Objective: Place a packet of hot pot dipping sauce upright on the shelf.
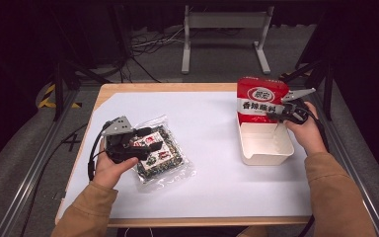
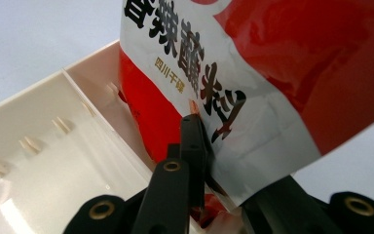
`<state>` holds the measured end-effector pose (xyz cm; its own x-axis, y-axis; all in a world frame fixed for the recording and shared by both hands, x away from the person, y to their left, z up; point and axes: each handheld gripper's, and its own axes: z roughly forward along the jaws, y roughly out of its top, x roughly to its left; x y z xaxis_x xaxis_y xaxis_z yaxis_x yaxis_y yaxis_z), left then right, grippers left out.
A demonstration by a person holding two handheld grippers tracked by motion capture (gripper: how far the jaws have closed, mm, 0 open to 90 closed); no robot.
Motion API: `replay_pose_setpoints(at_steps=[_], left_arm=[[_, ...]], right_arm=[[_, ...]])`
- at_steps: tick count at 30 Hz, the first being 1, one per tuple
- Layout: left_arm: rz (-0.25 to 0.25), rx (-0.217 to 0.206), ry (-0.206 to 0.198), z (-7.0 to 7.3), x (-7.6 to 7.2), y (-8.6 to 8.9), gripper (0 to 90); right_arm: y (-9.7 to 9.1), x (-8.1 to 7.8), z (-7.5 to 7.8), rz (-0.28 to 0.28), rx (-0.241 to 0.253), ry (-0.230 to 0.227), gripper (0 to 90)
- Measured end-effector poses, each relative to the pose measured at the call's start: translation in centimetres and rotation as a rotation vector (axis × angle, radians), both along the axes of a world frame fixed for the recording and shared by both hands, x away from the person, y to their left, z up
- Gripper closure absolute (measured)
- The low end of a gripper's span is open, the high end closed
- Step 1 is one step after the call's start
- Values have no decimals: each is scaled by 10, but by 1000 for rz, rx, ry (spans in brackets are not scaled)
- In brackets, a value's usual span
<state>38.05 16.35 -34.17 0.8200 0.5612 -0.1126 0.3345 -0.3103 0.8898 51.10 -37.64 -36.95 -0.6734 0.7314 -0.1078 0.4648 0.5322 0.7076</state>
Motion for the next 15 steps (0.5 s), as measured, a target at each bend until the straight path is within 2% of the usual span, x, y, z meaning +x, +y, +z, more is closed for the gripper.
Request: replay_pose_setpoints(at_steps=[6,7,8,11,15], left_arm=[[4,1,2,0,1,2,329],[7,-1,5,0,1,2,329],[7,0,7,0,1,2,323],[4,10,4,-1,2,2,314],[14,21,-6,-1,1,2,304]], right_arm=[[0,-1,2,-9,-7,-2,758],[0,-2,2,-21,-5,-6,723],[-1,-5,5,-48,18,-15,633],[-1,-9,10,-69,30,-49,523],[-2,-15,16,-89,46,-71,442]])
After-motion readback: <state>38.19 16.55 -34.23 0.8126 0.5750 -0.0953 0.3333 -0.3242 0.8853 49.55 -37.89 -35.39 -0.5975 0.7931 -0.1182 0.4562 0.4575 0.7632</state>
